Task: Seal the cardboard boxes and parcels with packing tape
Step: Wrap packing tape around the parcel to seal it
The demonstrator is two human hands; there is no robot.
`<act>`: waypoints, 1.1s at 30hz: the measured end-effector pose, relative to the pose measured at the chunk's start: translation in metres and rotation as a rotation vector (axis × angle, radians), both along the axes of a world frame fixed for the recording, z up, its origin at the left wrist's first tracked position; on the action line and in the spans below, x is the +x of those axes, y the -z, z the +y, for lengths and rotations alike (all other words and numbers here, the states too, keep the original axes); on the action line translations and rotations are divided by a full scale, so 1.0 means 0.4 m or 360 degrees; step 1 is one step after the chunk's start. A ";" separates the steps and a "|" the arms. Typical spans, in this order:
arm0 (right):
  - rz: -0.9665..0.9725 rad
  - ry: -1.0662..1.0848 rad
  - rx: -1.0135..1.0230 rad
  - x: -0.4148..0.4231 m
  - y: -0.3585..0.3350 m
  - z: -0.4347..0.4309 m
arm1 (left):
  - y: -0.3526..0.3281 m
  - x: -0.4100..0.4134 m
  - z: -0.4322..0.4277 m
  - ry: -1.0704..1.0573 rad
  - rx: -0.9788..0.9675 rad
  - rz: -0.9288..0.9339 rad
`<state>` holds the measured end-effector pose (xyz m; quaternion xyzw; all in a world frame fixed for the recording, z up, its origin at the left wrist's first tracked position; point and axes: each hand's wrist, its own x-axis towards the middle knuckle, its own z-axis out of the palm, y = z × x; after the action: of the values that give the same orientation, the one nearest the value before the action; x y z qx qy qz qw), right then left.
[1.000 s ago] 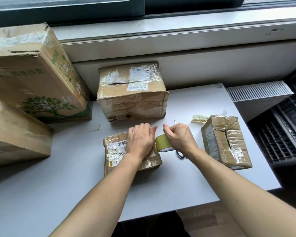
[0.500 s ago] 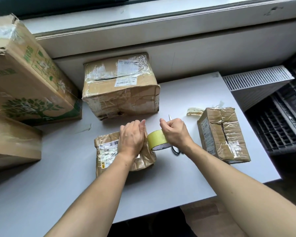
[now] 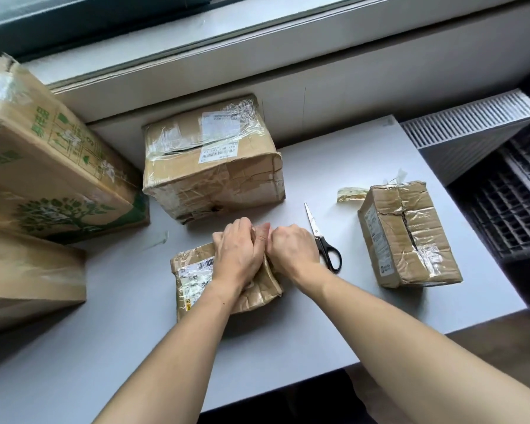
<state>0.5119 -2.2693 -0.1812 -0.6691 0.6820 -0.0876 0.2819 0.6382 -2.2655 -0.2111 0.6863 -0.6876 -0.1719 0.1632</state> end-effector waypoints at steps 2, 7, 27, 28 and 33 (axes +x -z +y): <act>-0.0002 -0.0003 0.0071 -0.003 -0.001 0.001 | -0.007 0.000 0.001 0.0020 0.0065 -0.0041; -0.0026 -0.0004 0.0107 -0.008 -0.003 -0.008 | -0.024 0.010 0.007 -0.0066 0.0205 0.0025; -0.0128 0.0289 0.0250 -0.197 0.006 0.039 | -0.176 -0.027 -0.005 0.0292 0.0298 -0.0239; -0.0102 0.0293 0.0268 -0.205 0.019 0.047 | -0.173 -0.034 -0.004 0.0313 0.0305 -0.0245; 0.0002 0.0275 0.0294 -0.205 0.070 0.071 | -0.162 -0.050 0.004 0.0465 0.0503 -0.0277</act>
<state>0.4298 -2.2410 -0.2092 -0.5792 0.7424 -0.0480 0.3332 0.6180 -2.2640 -0.1463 0.6088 -0.7556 -0.2393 -0.0330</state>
